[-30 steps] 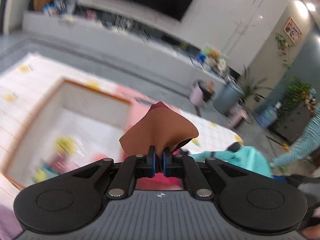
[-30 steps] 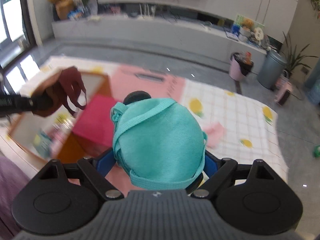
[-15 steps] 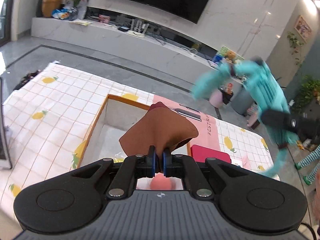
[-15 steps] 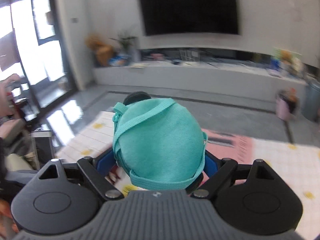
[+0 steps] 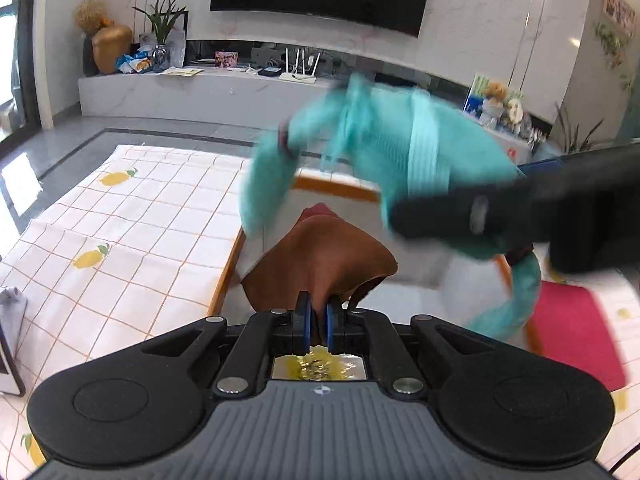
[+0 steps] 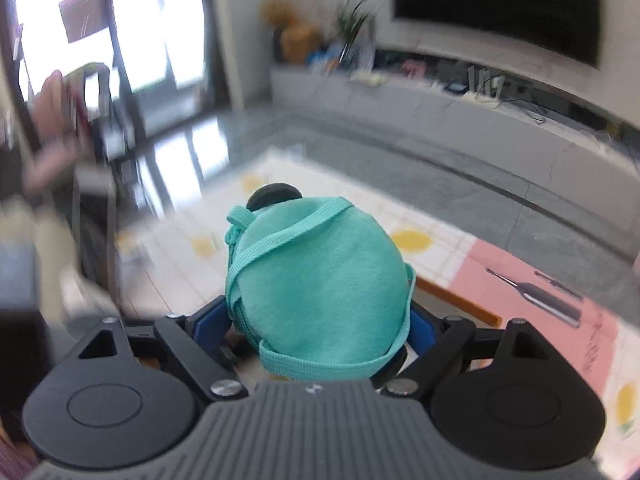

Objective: Organize soft objects
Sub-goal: 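Lift and carry the teal plush bag and brown felt with both tools over the orange box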

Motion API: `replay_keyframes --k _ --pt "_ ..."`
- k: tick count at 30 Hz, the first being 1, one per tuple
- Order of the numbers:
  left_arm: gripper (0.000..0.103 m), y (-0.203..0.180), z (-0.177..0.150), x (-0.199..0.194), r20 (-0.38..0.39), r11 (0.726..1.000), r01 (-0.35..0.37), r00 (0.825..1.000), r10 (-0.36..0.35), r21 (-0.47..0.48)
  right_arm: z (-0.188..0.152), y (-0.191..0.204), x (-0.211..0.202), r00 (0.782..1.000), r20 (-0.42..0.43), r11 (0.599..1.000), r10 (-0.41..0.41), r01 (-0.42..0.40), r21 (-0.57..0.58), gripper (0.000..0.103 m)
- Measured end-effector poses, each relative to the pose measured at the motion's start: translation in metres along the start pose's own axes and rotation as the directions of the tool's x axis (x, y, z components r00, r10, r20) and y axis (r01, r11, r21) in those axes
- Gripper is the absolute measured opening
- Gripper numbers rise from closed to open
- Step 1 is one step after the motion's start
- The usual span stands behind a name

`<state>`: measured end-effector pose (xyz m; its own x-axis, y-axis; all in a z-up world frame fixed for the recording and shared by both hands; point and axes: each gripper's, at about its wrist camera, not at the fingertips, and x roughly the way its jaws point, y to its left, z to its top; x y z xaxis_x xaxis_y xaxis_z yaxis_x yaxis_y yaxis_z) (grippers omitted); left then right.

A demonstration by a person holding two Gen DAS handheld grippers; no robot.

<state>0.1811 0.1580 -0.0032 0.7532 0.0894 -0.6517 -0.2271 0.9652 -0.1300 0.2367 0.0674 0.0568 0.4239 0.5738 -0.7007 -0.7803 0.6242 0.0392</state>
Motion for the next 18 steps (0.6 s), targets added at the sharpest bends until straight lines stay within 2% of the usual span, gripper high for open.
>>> replay_keyframes --k 2,4,7,9,11,12,14,16,18 --pt "0.007 0.003 -0.002 0.01 -0.07 1.0 0.001 0.998 -0.003 -0.021 -0.006 -0.008 0.022 0.995 -0.083 0.995 -0.055 0.048 -0.083 0.087" --pt "0.007 0.006 -0.001 0.015 -0.124 1.0 -0.014 0.992 0.012 -0.016 -0.011 -0.015 0.037 0.987 -0.128 0.99 -0.101 0.087 -0.109 0.087" --pt "0.007 0.005 -0.001 0.016 -0.13 0.999 -0.05 0.99 0.048 -0.009 -0.014 -0.03 0.06 0.975 -0.202 0.994 -0.094 0.079 -0.082 0.087" --pt "0.007 0.006 0.002 0.014 -0.133 0.998 -0.055 0.99 0.054 -0.006 -0.018 -0.031 0.076 0.957 -0.274 0.994 -0.094 0.074 -0.083 0.087" --pt "0.007 0.006 0.006 0.018 -0.147 0.998 -0.055 0.987 0.058 0.02 -0.022 -0.028 0.091 0.925 -0.344 0.985 -0.161 0.131 -0.11 0.087" --pt "0.008 0.004 0.007 0.024 -0.162 0.996 -0.063 0.984 0.072 0.055 -0.023 -0.027 0.098 0.914 -0.36 0.981 -0.186 0.149 -0.127 0.087" --pt "0.008 -0.003 0.003 0.031 -0.184 0.99 -0.088 0.977 0.108 0.114 -0.024 -0.023 0.105 0.905 -0.366 0.974 -0.215 0.171 -0.15 0.087" --pt "0.008 -0.006 -0.001 0.04 -0.224 0.988 -0.078 0.969 0.107 0.135 -0.023 -0.022 0.111 0.899 -0.38 0.974 -0.219 0.176 -0.145 0.087" --pt "0.008 -0.006 -0.003 0.041 -0.244 0.988 -0.075 0.964 0.108 0.138 -0.023 -0.019 0.118 0.883 -0.4 0.966 -0.246 0.191 -0.173 0.087"
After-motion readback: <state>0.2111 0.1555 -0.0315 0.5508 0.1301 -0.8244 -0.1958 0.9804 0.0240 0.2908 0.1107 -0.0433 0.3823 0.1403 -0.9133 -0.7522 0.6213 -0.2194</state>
